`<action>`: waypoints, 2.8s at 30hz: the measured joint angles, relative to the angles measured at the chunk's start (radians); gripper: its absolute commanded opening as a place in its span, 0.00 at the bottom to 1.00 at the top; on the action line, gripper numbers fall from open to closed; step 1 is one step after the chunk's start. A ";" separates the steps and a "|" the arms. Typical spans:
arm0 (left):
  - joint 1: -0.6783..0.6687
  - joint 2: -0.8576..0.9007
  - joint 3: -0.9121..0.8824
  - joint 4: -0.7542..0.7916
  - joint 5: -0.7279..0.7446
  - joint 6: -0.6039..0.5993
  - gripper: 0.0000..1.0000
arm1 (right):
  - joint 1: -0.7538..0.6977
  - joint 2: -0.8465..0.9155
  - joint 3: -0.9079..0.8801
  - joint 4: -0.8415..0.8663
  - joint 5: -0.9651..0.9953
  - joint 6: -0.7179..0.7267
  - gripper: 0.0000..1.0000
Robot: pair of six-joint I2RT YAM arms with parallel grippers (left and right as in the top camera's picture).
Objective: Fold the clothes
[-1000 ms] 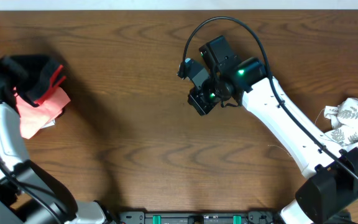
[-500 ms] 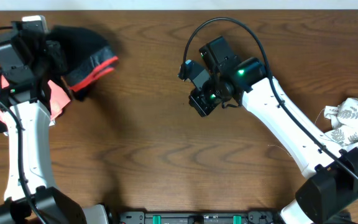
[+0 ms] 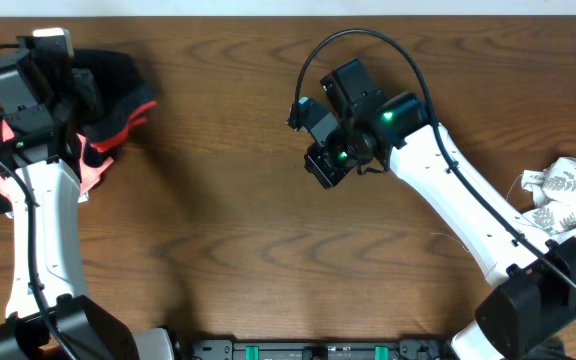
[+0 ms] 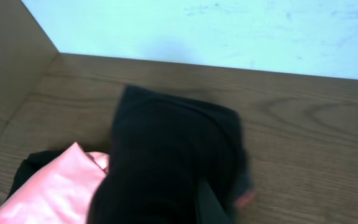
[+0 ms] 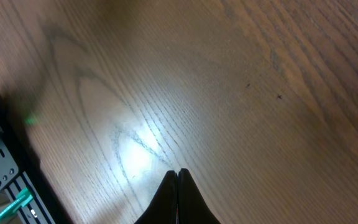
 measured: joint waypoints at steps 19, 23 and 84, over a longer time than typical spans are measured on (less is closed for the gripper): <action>-0.164 0.000 0.000 0.006 0.182 -0.243 0.06 | -0.040 0.001 0.000 -0.017 0.145 0.121 0.01; -0.210 0.000 0.000 0.006 0.235 -0.351 0.06 | -0.101 0.001 -0.001 -0.042 0.172 0.159 0.01; -0.550 -0.090 0.000 -0.052 0.270 -0.656 0.06 | -0.063 0.006 -0.150 0.068 0.002 0.305 0.44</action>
